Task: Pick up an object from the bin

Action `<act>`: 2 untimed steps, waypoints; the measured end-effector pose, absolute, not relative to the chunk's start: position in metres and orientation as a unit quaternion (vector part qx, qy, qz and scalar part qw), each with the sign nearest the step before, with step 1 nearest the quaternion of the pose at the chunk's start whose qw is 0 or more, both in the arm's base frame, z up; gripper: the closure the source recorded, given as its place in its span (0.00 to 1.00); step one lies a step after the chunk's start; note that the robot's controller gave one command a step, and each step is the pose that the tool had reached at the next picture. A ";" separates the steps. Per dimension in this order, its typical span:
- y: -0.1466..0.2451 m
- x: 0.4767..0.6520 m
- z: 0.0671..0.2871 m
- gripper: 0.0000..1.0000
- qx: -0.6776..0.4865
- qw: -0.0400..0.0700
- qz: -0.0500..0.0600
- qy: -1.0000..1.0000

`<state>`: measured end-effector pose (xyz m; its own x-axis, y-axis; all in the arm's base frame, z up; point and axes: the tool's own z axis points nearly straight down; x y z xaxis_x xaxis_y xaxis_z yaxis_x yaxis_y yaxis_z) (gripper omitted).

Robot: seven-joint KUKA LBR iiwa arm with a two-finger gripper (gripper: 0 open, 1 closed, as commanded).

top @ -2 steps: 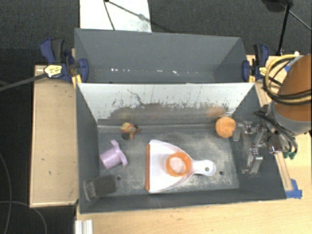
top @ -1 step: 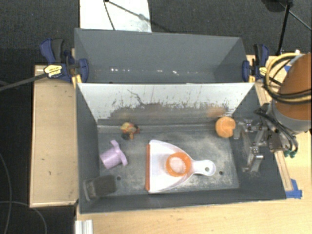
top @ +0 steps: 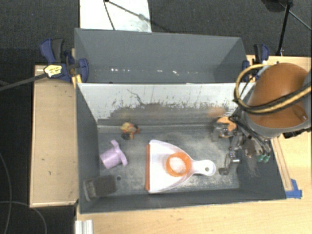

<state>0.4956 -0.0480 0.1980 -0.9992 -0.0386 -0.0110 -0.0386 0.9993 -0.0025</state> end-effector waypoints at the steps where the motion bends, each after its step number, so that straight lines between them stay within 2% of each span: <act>1: -0.021 0.513 0.154 0.00 -0.091 0.002 0.001 0.996; 2: -0.006 0.514 0.128 0.00 -0.057 0.001 0.000 0.998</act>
Offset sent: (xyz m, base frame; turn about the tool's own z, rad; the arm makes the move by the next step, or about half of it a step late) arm 0.0163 0.0604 -0.0921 0.0492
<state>0.5141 -0.0060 0.1279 -0.9935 -0.1134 -0.0027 -0.1134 0.9935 0.0002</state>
